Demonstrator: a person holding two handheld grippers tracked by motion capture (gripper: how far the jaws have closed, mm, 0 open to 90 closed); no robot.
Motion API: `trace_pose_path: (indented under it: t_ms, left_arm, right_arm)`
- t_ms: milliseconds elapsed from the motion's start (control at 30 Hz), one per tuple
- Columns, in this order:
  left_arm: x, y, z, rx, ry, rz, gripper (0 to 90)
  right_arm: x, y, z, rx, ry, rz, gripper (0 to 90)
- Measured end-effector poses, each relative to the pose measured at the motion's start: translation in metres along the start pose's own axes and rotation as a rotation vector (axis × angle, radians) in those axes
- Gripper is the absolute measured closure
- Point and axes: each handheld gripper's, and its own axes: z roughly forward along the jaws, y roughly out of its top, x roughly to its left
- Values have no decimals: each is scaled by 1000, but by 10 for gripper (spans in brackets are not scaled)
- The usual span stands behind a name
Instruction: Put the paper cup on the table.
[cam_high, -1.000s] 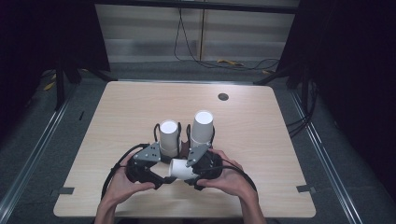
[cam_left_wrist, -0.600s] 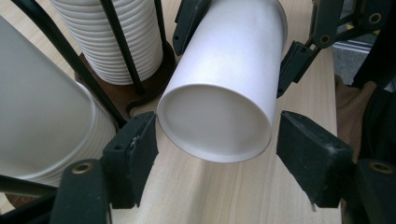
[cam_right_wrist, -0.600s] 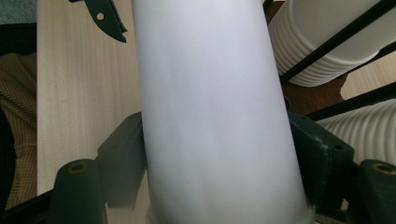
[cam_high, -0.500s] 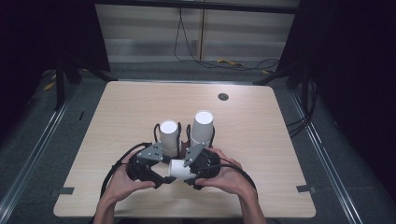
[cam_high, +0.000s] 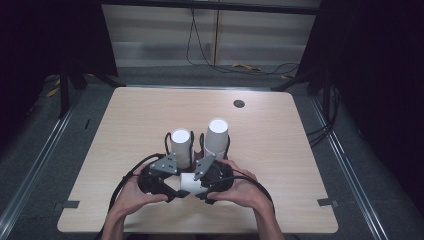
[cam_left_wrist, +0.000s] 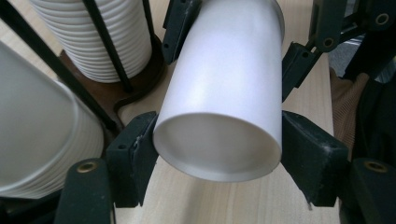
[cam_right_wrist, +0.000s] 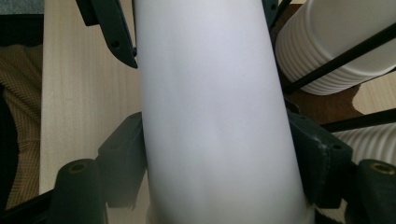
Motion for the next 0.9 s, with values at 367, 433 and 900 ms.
trace_pose_path:
  t_ms: [367,433,900]
  left_arm:
    - [1,-3,3,4,-12,2,313]
    - [1,-3,3,1,-10,1,312]
    - [0,-5,6,11,-34,8,341]
  right_arm:
    - [2,3,4,4,10,-20,274]
    - [2,4,5,4,8,-18,274]
    - [3,5,9,21,29,-20,260]
